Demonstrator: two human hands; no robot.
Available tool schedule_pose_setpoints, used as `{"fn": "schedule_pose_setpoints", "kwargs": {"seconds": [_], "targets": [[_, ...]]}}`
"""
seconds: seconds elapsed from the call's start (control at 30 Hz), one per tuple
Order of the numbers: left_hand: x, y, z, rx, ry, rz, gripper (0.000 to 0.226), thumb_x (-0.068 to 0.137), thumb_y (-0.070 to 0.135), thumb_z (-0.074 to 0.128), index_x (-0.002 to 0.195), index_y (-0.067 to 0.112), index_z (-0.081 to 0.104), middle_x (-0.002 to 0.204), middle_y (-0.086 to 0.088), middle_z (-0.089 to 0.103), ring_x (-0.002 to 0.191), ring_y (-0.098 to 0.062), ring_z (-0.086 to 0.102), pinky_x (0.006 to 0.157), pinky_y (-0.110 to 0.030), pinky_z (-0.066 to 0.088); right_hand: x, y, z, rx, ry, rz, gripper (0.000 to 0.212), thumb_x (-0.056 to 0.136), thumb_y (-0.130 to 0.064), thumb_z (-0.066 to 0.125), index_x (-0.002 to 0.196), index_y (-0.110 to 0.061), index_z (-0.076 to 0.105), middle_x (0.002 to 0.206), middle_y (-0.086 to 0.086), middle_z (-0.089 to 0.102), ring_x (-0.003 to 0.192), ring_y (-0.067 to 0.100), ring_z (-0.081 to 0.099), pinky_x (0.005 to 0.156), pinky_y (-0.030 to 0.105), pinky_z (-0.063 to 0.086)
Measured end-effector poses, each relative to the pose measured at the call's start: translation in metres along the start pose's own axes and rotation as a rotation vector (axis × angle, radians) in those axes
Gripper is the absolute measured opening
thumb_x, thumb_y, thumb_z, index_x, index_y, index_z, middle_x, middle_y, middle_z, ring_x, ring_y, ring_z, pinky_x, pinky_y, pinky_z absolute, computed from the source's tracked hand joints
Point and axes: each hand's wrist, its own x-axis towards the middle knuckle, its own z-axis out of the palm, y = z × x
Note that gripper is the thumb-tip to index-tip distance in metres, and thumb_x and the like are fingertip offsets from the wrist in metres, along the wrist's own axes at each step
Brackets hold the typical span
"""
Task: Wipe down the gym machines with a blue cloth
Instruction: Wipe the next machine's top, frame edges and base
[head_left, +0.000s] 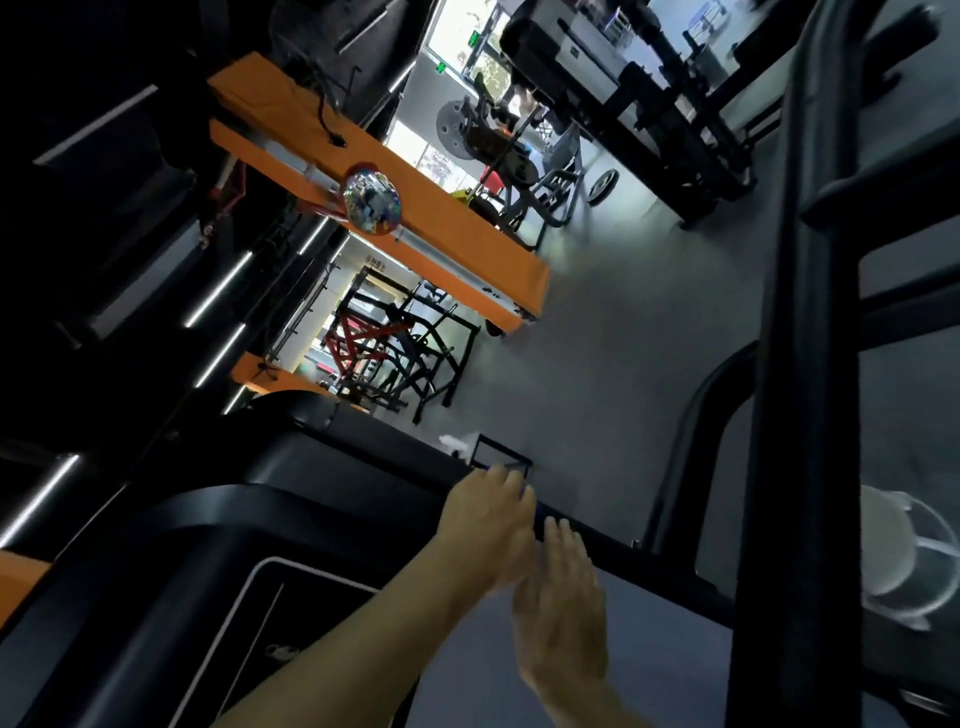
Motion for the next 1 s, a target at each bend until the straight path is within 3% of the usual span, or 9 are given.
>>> {"fn": "schedule_pose_setpoints", "kwargs": {"seconds": [0.13,0.27,0.43,0.57,0.7,0.87,1.0], "targets": [[-0.002,-0.019,-0.002,-0.032,0.04,-0.022,0.04,0.107,0.034,0.035,0.135,0.014,0.056,0.137,-0.007,0.056,0.125,-0.027,0.051,0.102,-0.039,0.038,0.001,0.001,0.002,0.032,0.031,0.062,0.073,0.098,-0.055,-0.002,0.165,-0.026,0.003,0.171,-0.014,-0.001,0.157,0.008,-0.004,0.126,0.032,0.004],[0.004,-0.025,-0.005,-0.032,-0.011,-0.076,0.039,0.106,0.033,0.036,0.133,0.015,0.057,0.134,-0.007,0.057,0.124,-0.029,0.051,0.102,-0.039,0.038,0.003,0.007,0.007,0.027,0.099,0.202,0.065,0.107,-0.048,0.011,0.165,-0.018,0.009,0.172,-0.005,0.005,0.158,0.012,0.001,0.126,0.033,0.01],[0.049,0.017,0.006,-0.095,-0.189,0.12,0.047,0.108,0.035,0.037,0.148,0.014,0.049,0.148,-0.009,0.05,0.132,-0.03,0.048,0.11,-0.044,0.042,0.004,0.004,0.006,0.023,0.064,0.241,0.065,0.107,-0.048,0.007,0.164,-0.018,-0.004,0.172,-0.005,-0.006,0.158,0.012,-0.008,0.127,0.033,0.003],[0.077,0.05,0.023,-0.129,-0.289,0.228,0.047,0.108,0.039,0.04,0.149,0.019,0.051,0.151,-0.005,0.049,0.131,-0.03,0.049,0.109,-0.049,0.045,0.006,0.005,0.01,0.035,0.099,0.313,0.069,0.108,-0.049,0.019,0.163,-0.018,-0.007,0.172,-0.006,-0.006,0.157,0.011,-0.009,0.128,0.032,0.001],[0.072,0.025,0.011,-0.184,-0.292,0.295,0.048,0.109,0.03,0.038,0.156,0.025,0.045,0.16,0.0,0.041,0.143,-0.026,0.042,0.116,-0.05,0.038,0.007,0.011,0.011,-0.007,0.089,0.306,0.067,0.106,-0.051,0.01,0.164,-0.019,0.001,0.173,-0.002,-0.001,0.158,0.014,-0.005,0.127,0.035,0.002],[0.049,-0.027,0.0,-0.159,-0.278,0.309,0.047,0.11,0.025,0.036,0.156,0.024,0.045,0.162,0.001,0.039,0.146,-0.023,0.038,0.12,-0.046,0.032,0.0,0.011,0.009,-0.018,0.098,0.277,0.064,0.108,-0.047,0.013,0.165,-0.017,0.005,0.172,0.001,0.004,0.159,0.016,-0.002,0.126,0.035,0.004],[0.064,-0.004,-0.001,-0.14,-0.335,0.324,0.048,0.11,0.024,0.033,0.156,0.024,0.045,0.162,-0.001,0.041,0.145,-0.026,0.041,0.118,-0.045,0.033,0.001,0.006,0.012,0.015,0.095,0.271,0.064,0.108,-0.045,0.012,0.165,-0.016,0.003,0.173,-0.001,0.001,0.158,0.014,-0.003,0.126,0.034,0.002]]}}
